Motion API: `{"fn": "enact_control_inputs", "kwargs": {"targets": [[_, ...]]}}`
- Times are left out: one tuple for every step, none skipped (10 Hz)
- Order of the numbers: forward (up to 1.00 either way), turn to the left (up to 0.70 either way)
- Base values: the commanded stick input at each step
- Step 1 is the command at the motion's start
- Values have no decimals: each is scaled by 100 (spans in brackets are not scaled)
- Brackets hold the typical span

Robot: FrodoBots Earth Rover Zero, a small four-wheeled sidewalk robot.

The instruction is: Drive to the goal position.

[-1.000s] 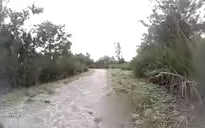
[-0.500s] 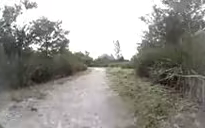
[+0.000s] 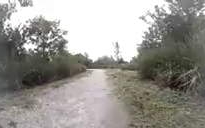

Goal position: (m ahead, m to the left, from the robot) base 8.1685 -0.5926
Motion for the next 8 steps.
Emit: {"fn": "enact_control_inputs", "kwargs": {"targets": [[70, 0], [70, 0], [70, 0], [70, 0], [70, 0], [70, 0], [70, 0], [70, 0]]}}
